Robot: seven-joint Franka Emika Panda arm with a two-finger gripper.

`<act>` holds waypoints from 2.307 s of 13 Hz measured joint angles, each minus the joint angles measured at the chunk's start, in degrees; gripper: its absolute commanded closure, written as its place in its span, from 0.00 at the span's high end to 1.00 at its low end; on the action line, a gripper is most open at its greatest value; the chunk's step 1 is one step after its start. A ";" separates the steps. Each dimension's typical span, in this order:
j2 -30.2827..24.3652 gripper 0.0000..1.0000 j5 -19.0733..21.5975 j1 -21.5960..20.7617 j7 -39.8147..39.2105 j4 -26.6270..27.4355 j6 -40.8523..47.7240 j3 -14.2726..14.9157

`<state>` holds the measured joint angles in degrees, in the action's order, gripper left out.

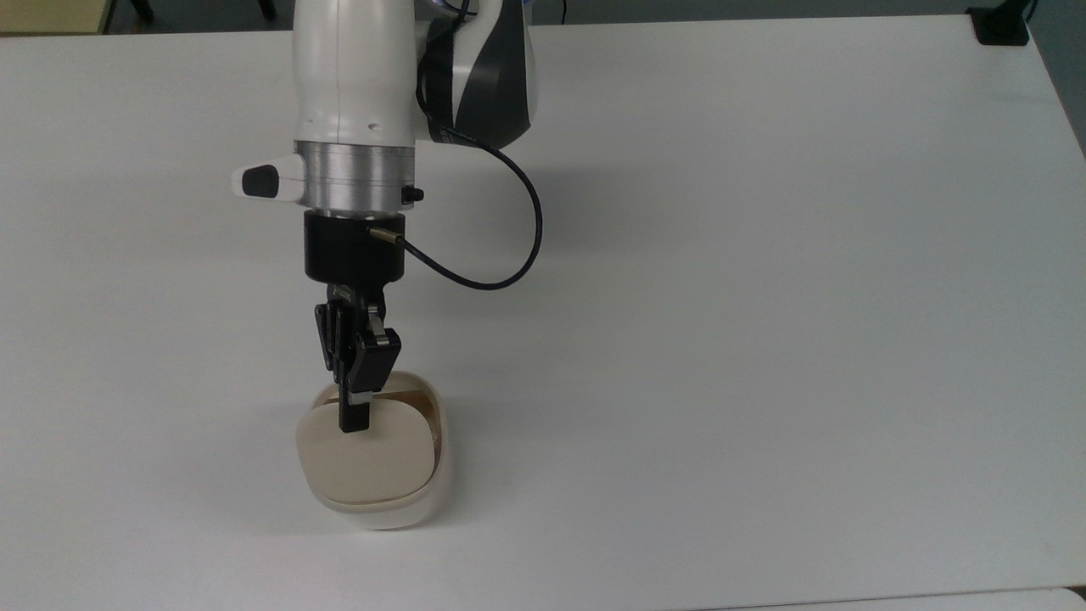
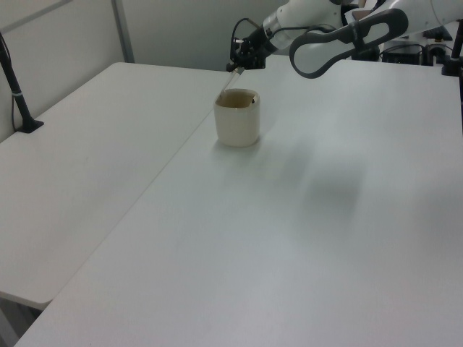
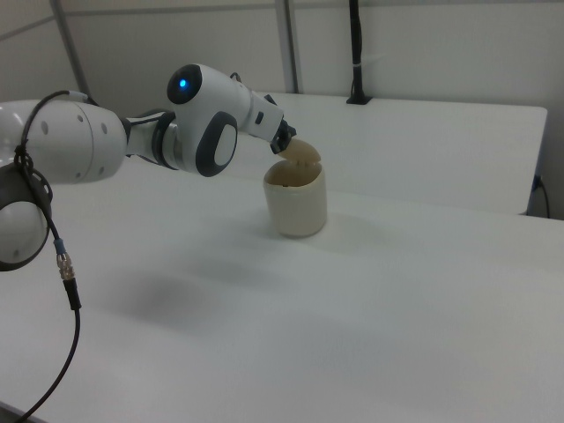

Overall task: Close the trash bin
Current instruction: 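Push the raised lid over and down onto the bin opening, then press the gripper down on the lid to seat it shut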

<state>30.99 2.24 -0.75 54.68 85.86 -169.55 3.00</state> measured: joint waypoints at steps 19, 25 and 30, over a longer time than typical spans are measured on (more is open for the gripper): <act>-3.50 0.00 -0.01 0.64 -10.36 11.93 0.03 0.00; -3.35 0.00 -0.01 0.62 -11.52 11.95 0.03 -0.01; -3.53 0.00 -0.01 0.61 -11.63 11.87 0.16 -0.01</act>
<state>27.46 2.23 -0.14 43.05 97.73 -169.39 2.99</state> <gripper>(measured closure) 0.991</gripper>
